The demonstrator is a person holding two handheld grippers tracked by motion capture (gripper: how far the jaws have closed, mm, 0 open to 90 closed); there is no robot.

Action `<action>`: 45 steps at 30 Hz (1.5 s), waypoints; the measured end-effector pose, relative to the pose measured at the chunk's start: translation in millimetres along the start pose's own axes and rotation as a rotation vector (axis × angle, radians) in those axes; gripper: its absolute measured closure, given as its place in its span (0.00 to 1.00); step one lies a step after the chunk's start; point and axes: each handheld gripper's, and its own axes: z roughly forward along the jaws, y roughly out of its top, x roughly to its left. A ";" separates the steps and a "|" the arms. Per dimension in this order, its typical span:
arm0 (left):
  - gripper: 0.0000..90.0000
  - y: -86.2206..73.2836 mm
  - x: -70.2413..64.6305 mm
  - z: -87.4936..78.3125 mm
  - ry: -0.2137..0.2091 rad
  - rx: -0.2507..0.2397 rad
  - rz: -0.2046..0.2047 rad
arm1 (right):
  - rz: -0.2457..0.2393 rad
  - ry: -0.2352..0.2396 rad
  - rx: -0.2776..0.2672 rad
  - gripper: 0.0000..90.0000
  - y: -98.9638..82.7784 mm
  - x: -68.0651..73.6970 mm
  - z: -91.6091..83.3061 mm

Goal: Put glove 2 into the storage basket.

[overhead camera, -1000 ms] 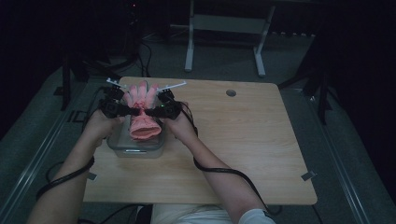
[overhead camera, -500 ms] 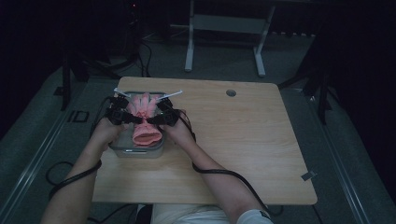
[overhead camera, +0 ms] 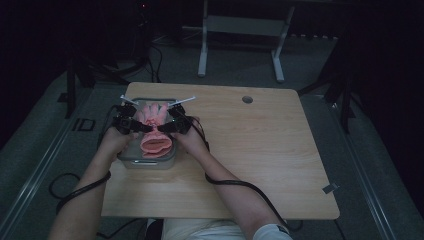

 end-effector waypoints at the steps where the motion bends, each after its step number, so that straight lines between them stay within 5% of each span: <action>1: 0.76 0.5 -0.7 0.6 -0.001 -0.002 -0.001 | -0.011 -0.014 -0.011 0.62 0.4 -0.3 -3.1; 4: 0.76 2.7 -1.8 4.5 0.007 -0.001 0.002 | -0.032 -0.037 -0.024 0.62 1.5 -0.4 -9.7; 5: 0.74 3.5 -1.9 5.4 0.008 -0.001 0.003 | -0.043 -0.040 -0.076 0.60 3.3 -0.4 -22.9; 8: 0.72 5.4 -4.5 6.8 0.015 -0.008 0.012 | -0.045 -0.011 -0.119 0.55 4.8 -2.9 -37.1; 23: 0.41 7.6 -7.7 -0.5 0.093 -0.082 0.027 | -0.058 0.029 -0.166 0.46 -4.7 -15.8 -67.0; 25: 0.40 6.5 -6.6 -3.9 0.079 -0.096 0.037 | -0.070 0.029 -0.176 0.45 -4.6 -17.6 -70.9; 33: 0.24 4.9 -6.0 -11.4 0.076 -0.137 0.052 | -0.097 0.042 -0.167 0.42 -6.1 -21.4 -75.8; 45: 0.15 4.2 -13.9 -27.2 0.072 -0.196 0.102 | -0.122 0.062 -0.157 0.24 -9.9 -24.0 -73.8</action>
